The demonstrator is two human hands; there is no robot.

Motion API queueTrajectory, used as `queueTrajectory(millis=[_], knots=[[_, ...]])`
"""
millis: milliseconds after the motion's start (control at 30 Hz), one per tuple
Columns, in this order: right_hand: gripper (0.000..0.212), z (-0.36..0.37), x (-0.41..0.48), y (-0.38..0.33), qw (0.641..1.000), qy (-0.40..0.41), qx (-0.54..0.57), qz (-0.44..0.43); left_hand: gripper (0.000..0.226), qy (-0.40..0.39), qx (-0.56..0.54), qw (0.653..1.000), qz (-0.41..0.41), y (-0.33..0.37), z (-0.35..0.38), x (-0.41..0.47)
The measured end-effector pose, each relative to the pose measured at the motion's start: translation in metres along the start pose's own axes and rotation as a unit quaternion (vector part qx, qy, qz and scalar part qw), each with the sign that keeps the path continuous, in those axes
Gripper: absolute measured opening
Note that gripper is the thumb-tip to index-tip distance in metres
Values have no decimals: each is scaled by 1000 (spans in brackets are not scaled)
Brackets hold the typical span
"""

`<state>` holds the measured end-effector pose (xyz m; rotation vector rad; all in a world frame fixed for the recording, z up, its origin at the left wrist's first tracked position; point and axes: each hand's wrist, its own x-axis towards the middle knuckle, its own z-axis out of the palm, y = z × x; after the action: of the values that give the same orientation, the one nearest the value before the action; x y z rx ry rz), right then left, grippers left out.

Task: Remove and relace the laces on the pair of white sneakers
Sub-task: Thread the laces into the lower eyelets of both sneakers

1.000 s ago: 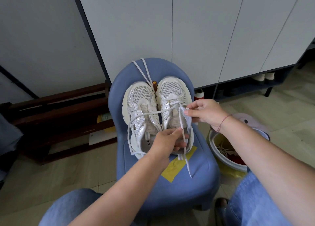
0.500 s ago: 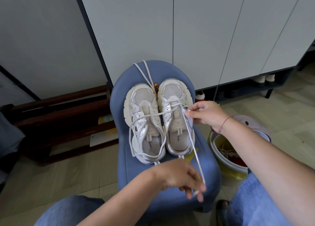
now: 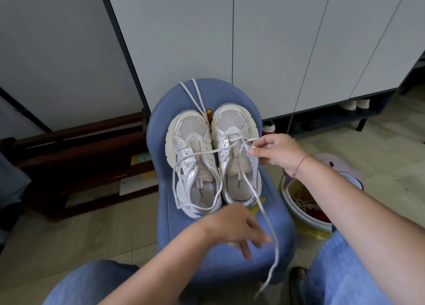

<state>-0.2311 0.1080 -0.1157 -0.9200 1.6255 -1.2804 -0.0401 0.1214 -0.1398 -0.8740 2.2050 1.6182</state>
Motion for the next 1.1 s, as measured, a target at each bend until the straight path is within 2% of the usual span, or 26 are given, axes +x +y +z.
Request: queueTrajectory(millis=[67,133,167,300,367,433,500,600,767,867,1000,1033,1100], knots=[[11,0,1,1,1000,0,0,-2,24,154,-33,987,-3,2,-17,1],[11,0,1,1,1000,-2,-4,-2,23,308,-108,945,3,5,-23,6],[10,1,1,1,1000,-3,-5,-2,21,343,-158,926,8,8,-22,10],[11,1,1,0,1000,-2,-7,-4,19,294,-383,876,16,23,-10,32],[11,0,1,1,1000,-1,-9,-5,12,282,-468,837,3,26,-12,38],[10,0,1,2,1000,-1,-7,-5,10,289,-527,799,14,27,-13,43],[12,0,1,2,1000,0,-7,-4,14,295,-538,789,26,27,-13,44],[14,0,3,2,1000,-5,3,-1,16,298,-502,811,34,25,-12,45],[10,-1,4,3,1000,-6,1,3,13,215,-302,928,17,13,-24,31],[10,-1,4,4,1000,-5,2,4,15,127,-192,973,25,6,-22,17],[10,-1,5,4,1000,-5,-2,6,15,-37,-56,998,-3,1,-14,7],[10,-1,5,4,1000,-5,0,6,15,-48,-42,998,-5,-1,-13,6],[10,0,5,4,1000,-4,5,5,12,3,-64,998,4,-2,-15,5]])
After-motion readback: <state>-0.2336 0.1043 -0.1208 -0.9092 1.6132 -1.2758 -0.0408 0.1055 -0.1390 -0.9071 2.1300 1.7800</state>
